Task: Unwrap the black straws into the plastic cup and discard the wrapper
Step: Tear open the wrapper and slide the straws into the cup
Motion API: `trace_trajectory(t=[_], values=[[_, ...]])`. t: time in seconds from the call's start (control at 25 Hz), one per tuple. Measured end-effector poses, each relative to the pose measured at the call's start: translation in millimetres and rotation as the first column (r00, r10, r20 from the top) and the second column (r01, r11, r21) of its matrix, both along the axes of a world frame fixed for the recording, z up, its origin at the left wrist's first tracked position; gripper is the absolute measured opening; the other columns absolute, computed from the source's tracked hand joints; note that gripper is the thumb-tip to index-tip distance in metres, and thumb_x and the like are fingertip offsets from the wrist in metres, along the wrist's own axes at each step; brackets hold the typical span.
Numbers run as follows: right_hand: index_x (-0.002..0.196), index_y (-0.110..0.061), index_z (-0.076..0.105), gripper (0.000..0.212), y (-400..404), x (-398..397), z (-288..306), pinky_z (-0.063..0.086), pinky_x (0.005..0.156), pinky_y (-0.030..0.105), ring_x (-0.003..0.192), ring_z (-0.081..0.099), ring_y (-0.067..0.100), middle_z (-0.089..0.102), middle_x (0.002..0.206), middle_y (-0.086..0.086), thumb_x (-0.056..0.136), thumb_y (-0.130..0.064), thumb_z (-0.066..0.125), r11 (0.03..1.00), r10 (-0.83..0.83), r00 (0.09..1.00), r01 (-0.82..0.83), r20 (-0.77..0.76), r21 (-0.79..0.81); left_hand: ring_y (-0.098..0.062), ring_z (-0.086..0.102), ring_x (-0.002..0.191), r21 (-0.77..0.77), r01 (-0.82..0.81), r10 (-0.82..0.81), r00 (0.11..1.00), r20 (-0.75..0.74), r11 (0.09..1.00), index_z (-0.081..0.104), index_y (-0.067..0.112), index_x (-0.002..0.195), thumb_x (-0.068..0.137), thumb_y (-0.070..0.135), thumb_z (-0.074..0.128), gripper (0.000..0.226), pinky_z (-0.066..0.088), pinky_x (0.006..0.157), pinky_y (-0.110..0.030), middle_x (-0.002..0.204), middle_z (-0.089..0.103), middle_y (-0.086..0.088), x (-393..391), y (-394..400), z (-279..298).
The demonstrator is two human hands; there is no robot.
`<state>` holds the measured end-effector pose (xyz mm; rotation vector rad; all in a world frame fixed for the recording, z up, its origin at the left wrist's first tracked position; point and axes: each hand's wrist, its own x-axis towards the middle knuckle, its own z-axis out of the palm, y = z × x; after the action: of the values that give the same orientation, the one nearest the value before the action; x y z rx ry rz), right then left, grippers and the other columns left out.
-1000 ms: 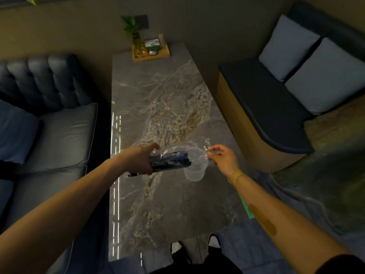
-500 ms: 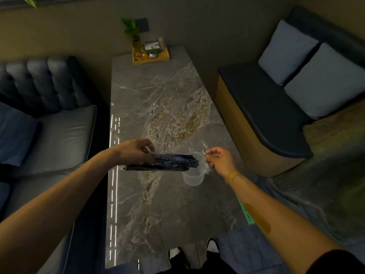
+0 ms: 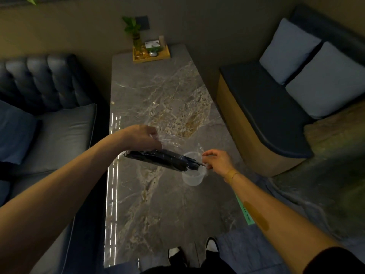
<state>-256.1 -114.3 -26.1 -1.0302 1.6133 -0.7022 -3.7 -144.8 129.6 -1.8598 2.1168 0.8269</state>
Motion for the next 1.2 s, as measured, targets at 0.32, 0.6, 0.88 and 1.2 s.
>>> trace_trajectory(t=[0.32,0.6,0.88,1.2], values=[[0.098,-0.007,0.069,0.017,-7,6,-5,0.057,0.067,0.034,0.064,0.062,0.019,0.069,0.087,0.016,0.085,-0.004,0.06,1.0,0.01,1.0,-0.01,0.005,0.023,-0.025,0.056,0.098,-0.066,-0.025,0.025,1.0,-0.001,0.998,0.059,0.024,0.118,0.076,0.047,0.066,0.049,0.048,0.084,-0.035,0.111,0.06,-0.004,-10,-17,2],[0.081,-0.014,0.068,0.017,-10,-4,-14,0.053,0.062,0.034,0.06,0.061,0.021,0.07,0.078,0.013,0.084,-0.002,0.056,0.997,-0.055,0.997,0.058,-0.047,0.058,-0.021,0.067,0.091,0.037,-0.11,0.116,0.942,-0.316,0.993,0.064,0.027,0.104,0.075,0.049,0.073,0.038,0.052,0.074,-0.035,0.104,0.068,-0.002,-11,-28,10],[0.068,-0.018,0.06,0.028,-14,-2,-24,0.049,0.055,0.034,0.056,0.056,0.023,0.067,0.074,0.015,0.086,0.002,0.052,0.991,-0.113,0.993,0.115,-0.038,0.065,-0.002,0.058,0.119,0.138,-0.132,0.191,0.662,-0.724,0.982,0.051,0.051,0.129,0.077,0.071,0.056,0.056,0.045,0.095,-0.031,0.131,0.06,0.018,52,4,-13],[0.07,-0.022,0.063,0.026,-16,1,-25,0.057,0.059,0.039,0.062,0.061,0.024,0.07,0.079,0.014,0.085,-0.002,0.056,0.992,-0.112,0.992,0.115,-0.059,0.055,-0.029,0.071,0.093,0.008,-0.391,0.247,0.565,-0.788,0.92,0.069,0.039,0.099,0.081,0.017,0.073,0.028,0.059,0.065,-0.028,0.094,0.076,-0.001,77,46,-68]])
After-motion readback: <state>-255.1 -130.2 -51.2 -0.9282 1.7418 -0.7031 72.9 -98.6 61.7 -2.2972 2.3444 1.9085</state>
